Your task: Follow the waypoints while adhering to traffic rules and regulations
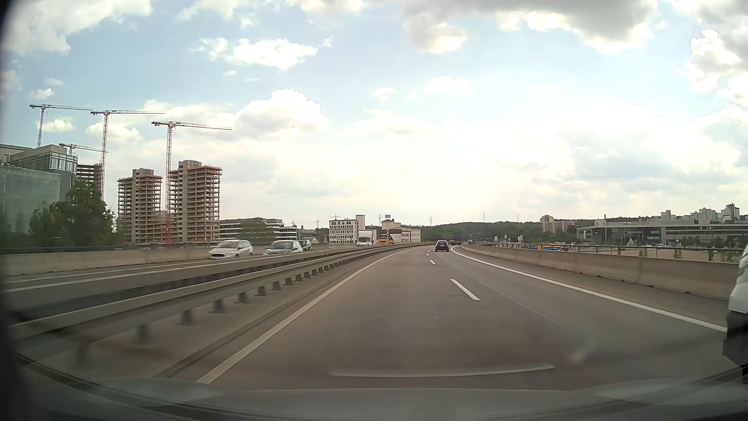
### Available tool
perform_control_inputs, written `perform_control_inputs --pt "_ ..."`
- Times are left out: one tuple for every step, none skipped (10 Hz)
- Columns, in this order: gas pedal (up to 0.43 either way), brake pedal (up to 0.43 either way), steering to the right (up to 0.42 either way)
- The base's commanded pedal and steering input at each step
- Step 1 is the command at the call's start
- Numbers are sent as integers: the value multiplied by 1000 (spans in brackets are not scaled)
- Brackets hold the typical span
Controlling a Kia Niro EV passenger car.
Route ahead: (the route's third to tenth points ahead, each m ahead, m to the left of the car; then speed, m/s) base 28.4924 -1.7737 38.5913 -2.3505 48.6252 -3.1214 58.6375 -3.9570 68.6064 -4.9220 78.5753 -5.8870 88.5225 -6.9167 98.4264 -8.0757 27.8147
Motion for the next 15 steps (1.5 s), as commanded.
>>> perform_control_inputs --pt "138 30 11" --pt "138 30 11" --pt "138 30 11" --pt "138 30 11" --pt "138 30 11" --pt "138 30 11" --pt "138 30 11" --pt "138 30 11" --pt "138 30 10" --pt "150 30 9" --pt "150 30 8" --pt "150 30 8" --pt "157 30 6" --pt "157 30 5" --pt "157 30 5"
